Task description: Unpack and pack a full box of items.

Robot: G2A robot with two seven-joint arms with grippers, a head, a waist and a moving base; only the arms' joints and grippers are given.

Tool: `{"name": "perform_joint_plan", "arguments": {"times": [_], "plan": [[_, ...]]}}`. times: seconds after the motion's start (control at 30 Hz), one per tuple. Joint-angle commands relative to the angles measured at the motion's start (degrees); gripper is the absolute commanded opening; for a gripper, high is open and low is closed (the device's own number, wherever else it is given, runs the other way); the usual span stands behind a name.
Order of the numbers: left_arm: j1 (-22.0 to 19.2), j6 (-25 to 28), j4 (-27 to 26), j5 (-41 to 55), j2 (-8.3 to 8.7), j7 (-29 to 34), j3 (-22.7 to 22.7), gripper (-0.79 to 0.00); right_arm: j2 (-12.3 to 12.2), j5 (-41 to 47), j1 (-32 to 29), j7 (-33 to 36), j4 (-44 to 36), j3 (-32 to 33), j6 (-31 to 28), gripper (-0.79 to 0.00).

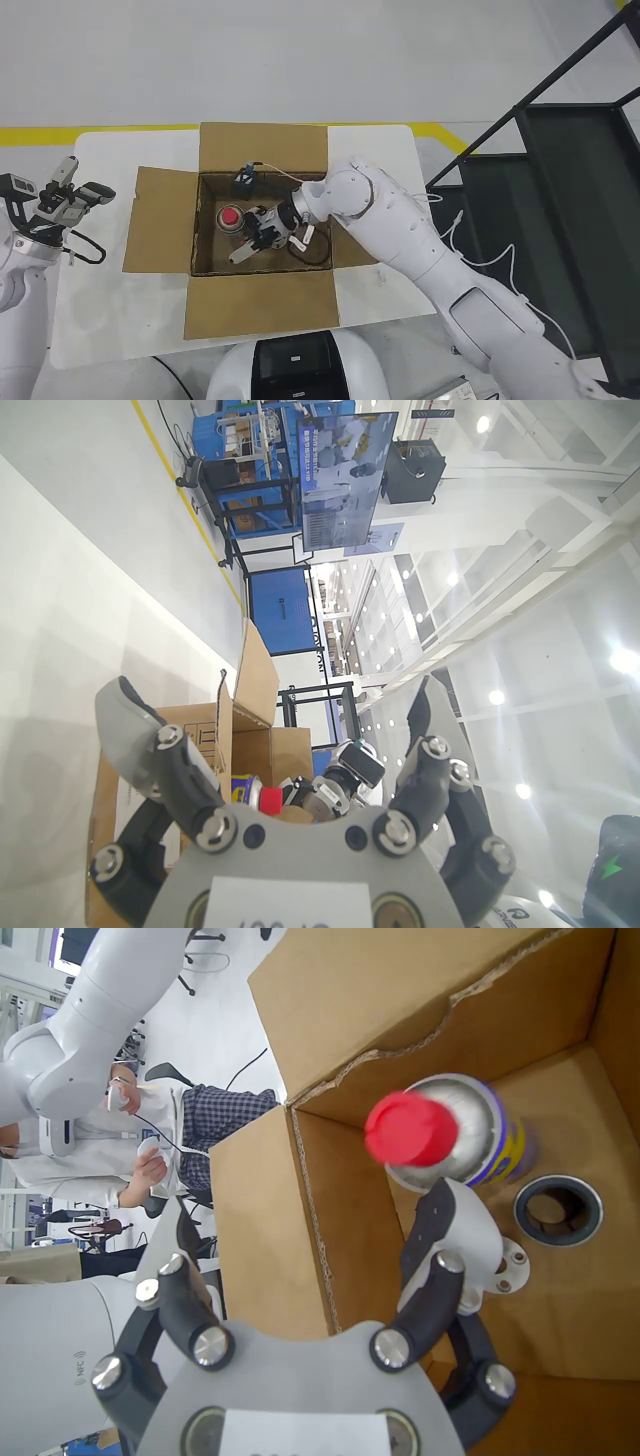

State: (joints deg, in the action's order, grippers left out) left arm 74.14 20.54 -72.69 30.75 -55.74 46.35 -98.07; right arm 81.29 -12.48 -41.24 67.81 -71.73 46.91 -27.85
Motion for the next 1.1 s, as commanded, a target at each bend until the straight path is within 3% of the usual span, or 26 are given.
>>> {"name": "perform_joint_plan", "arguments": {"times": [0.0,0.23,0.47,0.67,1.07], "plan": [[0.0,0.0,0.0,0.0,0.0,0.0,0.0,0.0,-0.4,-0.8,-0.4,-1.8,-1.0,1.1,0.6,0.0],[0.0,0.0,0.0,0.0,0.0,0.0,0.0,0.0,-0.6,-1.8,-1.7,-6.3,-4.2,1.8,7.9,0.0],[0.0,0.0,0.0,0.0,0.0,0.0,0.0,0.0,-0.5,3.4,-2.8,-2.2,-4.9,-0.1,8.4,0.0],[0.0,0.0,0.0,0.0,0.0,0.0,0.0,0.0,-0.2,7.1,-2.6,3.8,-6.2,-2.5,12.5,0.0],[0.0,0.0,0.0,0.0,0.0,0.0,0.0,0.0,3.1,6.2,1.0,-13.6,0.1,-7.9,7.4,0.0]]}}
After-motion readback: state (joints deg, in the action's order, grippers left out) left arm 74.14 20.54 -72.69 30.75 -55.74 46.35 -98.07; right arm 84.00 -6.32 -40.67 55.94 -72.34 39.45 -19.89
